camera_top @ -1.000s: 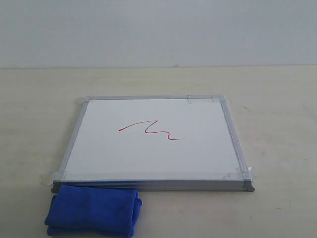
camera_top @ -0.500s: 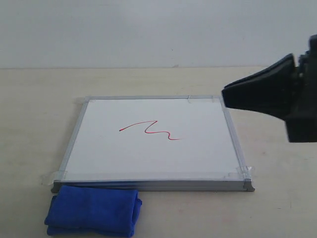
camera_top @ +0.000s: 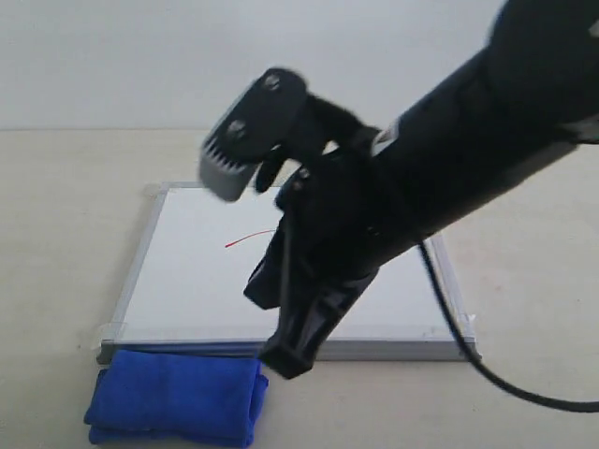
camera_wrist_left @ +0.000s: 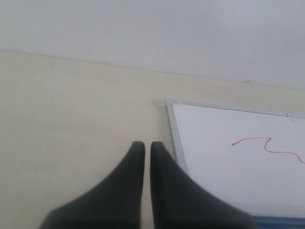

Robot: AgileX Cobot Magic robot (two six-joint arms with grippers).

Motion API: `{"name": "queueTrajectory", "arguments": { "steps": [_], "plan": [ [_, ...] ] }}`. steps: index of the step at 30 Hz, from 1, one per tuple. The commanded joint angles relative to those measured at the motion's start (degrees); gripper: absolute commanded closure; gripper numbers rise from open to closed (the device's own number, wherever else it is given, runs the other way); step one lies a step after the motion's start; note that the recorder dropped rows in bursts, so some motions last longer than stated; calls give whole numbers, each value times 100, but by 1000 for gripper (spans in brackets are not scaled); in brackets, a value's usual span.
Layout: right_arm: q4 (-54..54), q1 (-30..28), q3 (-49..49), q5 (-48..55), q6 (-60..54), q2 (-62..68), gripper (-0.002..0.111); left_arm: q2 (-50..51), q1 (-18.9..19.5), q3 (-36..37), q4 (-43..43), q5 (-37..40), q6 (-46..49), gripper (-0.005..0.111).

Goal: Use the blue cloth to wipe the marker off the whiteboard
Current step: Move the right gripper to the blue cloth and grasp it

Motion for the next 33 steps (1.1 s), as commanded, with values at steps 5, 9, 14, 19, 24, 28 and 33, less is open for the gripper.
{"name": "queueTrajectory", "arguments": {
  "steps": [5,9,14,19,24,28,33],
  "plan": [
    [-1658,1149,-1214,378,1476,1273,91,-15,17,23,15,4,36,102],
    [-1774,1408,-1663,337,1902,1752,59,-15,17,23,15,4,36,102],
    [-1939,1456,-1802,48,2609,2263,50,-15,17,23,15,4,36,102],
    [-2145,1456,-1802,34,2649,2721,50,-15,17,23,15,4,36,102],
    [-2347,1456,-1802,-27,2663,3012,50,-15,17,23,15,4,36,102],
    [-2412,1456,-1802,-241,2778,3255,50,-15,17,23,15,4,36,102],
    [-2416,1456,-1833,-458,2869,3493,50,-15,17,23,15,4,36,102]
  ]
}}
